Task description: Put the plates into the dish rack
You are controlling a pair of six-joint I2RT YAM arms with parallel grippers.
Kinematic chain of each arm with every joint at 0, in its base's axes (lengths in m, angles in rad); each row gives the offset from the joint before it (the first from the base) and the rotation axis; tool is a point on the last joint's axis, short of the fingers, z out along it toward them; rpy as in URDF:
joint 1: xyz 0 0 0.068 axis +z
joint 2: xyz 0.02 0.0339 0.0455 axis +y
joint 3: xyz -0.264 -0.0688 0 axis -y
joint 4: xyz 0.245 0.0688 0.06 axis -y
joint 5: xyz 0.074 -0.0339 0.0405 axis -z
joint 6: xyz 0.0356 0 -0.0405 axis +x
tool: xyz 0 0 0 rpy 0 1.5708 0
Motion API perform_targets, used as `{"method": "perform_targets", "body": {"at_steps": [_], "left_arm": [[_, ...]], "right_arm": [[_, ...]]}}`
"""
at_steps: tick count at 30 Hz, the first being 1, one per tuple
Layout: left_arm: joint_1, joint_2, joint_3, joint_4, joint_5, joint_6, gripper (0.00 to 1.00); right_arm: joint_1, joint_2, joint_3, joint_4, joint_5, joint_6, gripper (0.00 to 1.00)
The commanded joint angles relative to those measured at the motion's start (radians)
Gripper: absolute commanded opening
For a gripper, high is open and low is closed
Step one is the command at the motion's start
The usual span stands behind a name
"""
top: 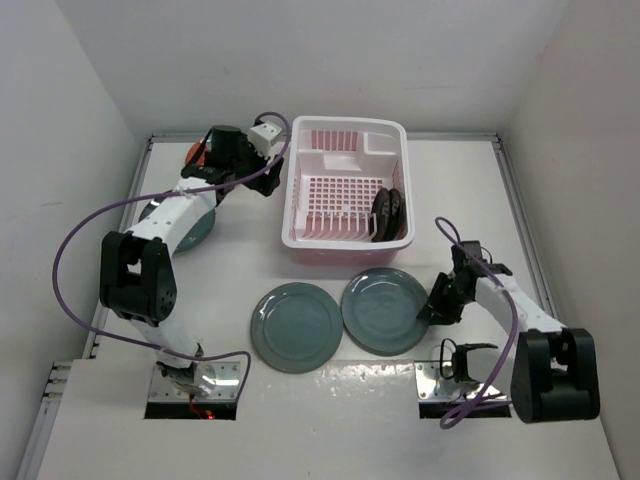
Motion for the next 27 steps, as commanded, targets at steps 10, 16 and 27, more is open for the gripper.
{"method": "perform_targets", "body": {"at_steps": [10,16,27], "left_arm": [[-0.008,-0.138,-0.050,0.035,0.093,0.106,0.78],[-0.019,-0.211,-0.171,0.066,0.129,0.106,0.79],[-0.092,-0.350,-0.268,0.086,0.044,0.158,0.79]], "right_arm": [[-0.006,-0.347,0.182,-0.287,0.024,0.049,0.00],[-0.009,-0.500,0.239,-0.381,0.087,0.052,0.00],[-0.005,-0.598,0.207,-0.350,0.139,0.055,0.00]]}}
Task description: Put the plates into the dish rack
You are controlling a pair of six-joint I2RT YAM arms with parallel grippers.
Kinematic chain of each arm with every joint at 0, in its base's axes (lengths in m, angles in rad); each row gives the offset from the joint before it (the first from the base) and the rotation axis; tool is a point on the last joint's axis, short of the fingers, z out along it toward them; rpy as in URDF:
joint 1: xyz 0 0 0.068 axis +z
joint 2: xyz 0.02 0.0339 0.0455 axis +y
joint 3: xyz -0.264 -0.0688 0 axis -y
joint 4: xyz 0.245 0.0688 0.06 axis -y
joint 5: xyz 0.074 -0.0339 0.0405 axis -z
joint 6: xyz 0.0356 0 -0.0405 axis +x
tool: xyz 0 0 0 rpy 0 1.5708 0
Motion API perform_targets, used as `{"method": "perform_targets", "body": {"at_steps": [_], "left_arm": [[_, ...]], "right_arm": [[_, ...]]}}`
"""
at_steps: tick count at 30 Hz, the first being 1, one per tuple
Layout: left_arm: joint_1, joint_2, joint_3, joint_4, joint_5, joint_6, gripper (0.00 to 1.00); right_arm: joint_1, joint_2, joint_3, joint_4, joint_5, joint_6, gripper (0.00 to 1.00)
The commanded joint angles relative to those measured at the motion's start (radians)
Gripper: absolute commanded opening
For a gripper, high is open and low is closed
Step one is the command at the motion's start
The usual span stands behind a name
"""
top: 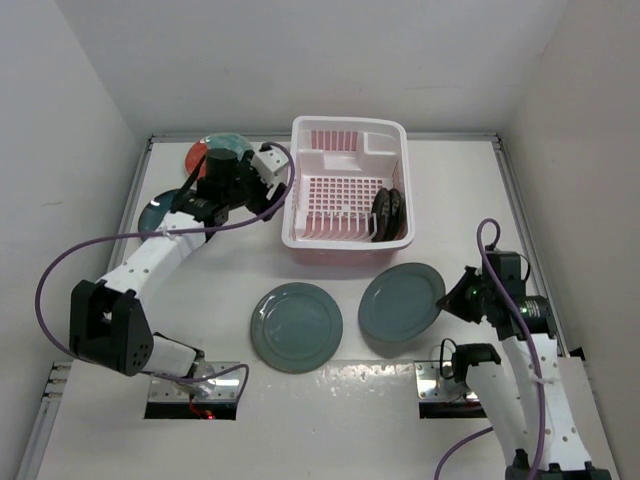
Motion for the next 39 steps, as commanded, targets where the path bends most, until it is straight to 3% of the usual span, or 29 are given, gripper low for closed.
{"method": "perform_targets", "body": {"at_steps": [1,7,10,16,27,36,39], "left_arm": [[-0.028,-0.064,-0.017,0.042,-0.019,0.038,0.79],[-0.068,-0.115,-0.028,-0.097,0.198,0.213,0.69],[-0.109,-0.138,-0.037,-0.217,0.344,0.386,0.69],[-0.213,-0.137,-0.063,-0.240,0.402,0.498,0.78],[-0.547,-0.057,-0.060,-0.107,0.253,0.384,0.83],[-0.879,0.004,-0.137,0.077,-0.029,0.180,0.85],[-0.933,0.053,-0.158,0.122,-0.088,0.167,0.87]], "right_arm": [[-0.007,-0.021,0.013,0.032,0.045,-0.013,0.00],[-0.007,-0.056,-0.104,0.152,-0.024,0.034,0.00],[-0.007,-0.065,-0.085,0.165,-0.003,0.045,0.00],[-0.005,-0.004,-0.013,0.126,-0.015,0.099,0.00],[-0.007,-0.033,0.033,0.069,0.003,0.320,0.00],[-0.007,-0.084,0.045,0.017,0.043,0.321,0.00],[-0.004,-0.091,0.039,0.017,0.049,0.320,0.00]]}}
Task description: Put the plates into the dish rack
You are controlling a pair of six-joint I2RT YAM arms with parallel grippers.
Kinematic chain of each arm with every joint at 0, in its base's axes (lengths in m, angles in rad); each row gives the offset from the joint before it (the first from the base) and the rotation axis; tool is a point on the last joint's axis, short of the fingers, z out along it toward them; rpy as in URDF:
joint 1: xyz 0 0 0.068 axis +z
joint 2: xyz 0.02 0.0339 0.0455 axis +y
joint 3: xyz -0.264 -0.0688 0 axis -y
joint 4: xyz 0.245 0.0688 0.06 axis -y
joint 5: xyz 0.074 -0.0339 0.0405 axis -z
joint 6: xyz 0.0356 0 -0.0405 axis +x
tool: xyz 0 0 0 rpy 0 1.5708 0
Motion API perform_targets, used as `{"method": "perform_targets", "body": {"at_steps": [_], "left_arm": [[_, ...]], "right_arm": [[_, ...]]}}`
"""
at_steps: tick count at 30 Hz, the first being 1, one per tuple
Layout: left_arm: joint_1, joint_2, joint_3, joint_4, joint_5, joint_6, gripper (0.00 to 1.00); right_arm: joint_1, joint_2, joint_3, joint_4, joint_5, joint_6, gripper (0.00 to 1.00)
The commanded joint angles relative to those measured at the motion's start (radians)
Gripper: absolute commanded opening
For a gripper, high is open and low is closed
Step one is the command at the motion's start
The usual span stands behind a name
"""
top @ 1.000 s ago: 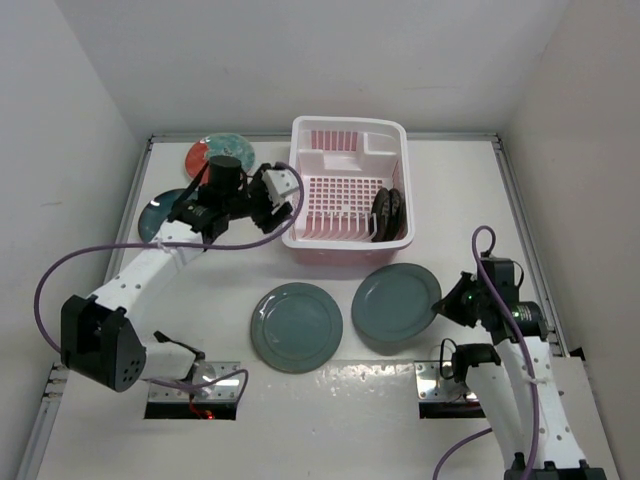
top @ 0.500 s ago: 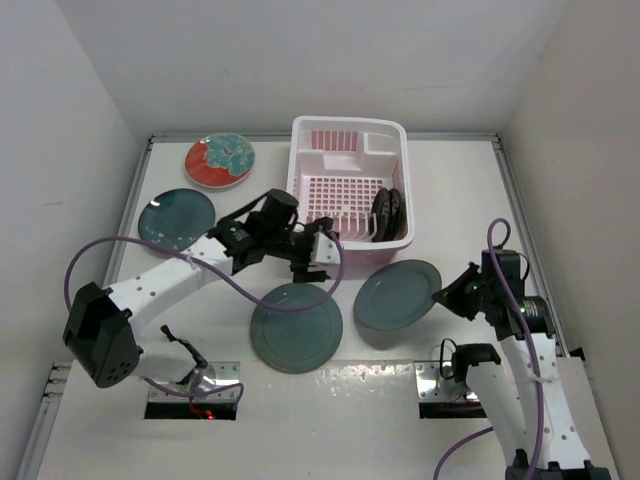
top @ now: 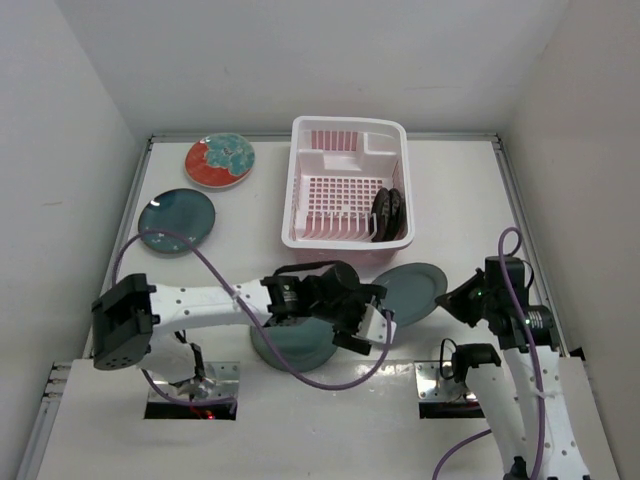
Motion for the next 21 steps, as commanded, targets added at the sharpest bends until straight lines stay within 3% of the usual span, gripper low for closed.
{"method": "perform_targets", "body": {"at_steps": [1,7,9,17,18,21], "left_arm": [[-0.064,0.049,-0.019,0.110,-0.156,-0.082,0.89],[-0.084,0.184,0.014,0.174,-0.288,-0.104,0.89],[-0.084,0.219,0.042,0.185,-0.288,-0.113,0.84],[-0.104,0.298,0.051,0.251,-0.307,-0.122,0.39],[-0.113,0.298,0.051,0.251,-0.307,-0.131,0.29],[-0.113,0.316,0.070,0.277,-0.319,-0.141,0.27]], "right_arm": [[-0.004,-0.015,0.040,0.023,0.024,0.020,0.00],[-0.005,-0.038,0.036,0.021,0.031,0.028,0.00],[-0.005,-0.046,0.033,0.018,0.031,0.029,0.00],[-0.007,-0.049,0.002,0.026,0.007,0.044,0.00],[-0.004,-0.049,-0.003,0.029,0.004,0.043,0.00],[-0.007,-0.052,-0.021,0.029,0.005,0.035,0.00]]}}
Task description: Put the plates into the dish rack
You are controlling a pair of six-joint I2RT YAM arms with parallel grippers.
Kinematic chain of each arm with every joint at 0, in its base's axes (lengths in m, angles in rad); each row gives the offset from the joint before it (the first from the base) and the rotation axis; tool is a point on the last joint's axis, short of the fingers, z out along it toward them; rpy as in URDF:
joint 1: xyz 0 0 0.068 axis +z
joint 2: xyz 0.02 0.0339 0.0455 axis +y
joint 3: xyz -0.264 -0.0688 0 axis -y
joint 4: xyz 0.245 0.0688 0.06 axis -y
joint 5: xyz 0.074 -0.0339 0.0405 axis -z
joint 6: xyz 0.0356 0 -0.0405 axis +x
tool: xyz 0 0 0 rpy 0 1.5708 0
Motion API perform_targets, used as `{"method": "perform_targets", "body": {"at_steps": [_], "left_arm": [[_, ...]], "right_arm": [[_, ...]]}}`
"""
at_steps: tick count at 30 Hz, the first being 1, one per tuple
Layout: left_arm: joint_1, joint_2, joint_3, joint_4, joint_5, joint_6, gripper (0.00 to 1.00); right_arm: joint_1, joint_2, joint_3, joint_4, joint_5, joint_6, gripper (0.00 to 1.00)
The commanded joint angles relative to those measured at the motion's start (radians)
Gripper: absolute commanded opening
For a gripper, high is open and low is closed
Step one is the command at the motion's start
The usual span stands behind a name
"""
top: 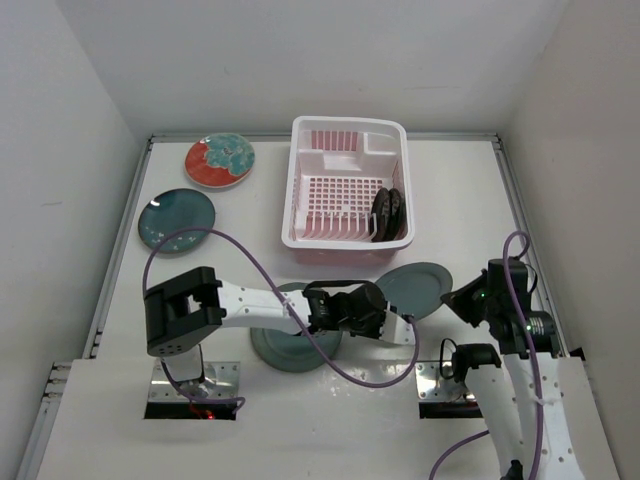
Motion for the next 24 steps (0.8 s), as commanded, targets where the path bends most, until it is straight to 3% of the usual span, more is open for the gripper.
{"method": "perform_targets", "body": {"at_steps": [1,3,6,7,13,24], "left_arm": [[-0.026,0.015,0.047,0.082,0.008,-0.045,0.27],[-0.027,0.027,0.056,0.093,0.008,-0.045,0.22],[-0.036,0.036,0.056,0.111,-0.002,-0.067,0.02],[-0.036,0.036,0.056,0.111,-0.002,-0.067,0.00],[-0.027,0.036,0.056,0.130,-0.012,-0.119,0.00],[-0.008,0.027,0.056,0.151,0.051,-0.148,0.00]], "right_arm": [[0.004,-0.012,-0.023,0.022,-0.041,0.020,0.00],[0.001,-0.012,-0.032,0.024,-0.047,0.019,0.00],[0.003,-0.018,-0.044,0.027,-0.046,0.022,0.00],[0.004,-0.020,-0.048,0.027,-0.047,0.020,0.00],[0.003,0.014,-0.092,0.029,-0.055,-0.047,0.02],[0.001,0.072,-0.231,0.183,-0.128,-0.061,0.44]]}}
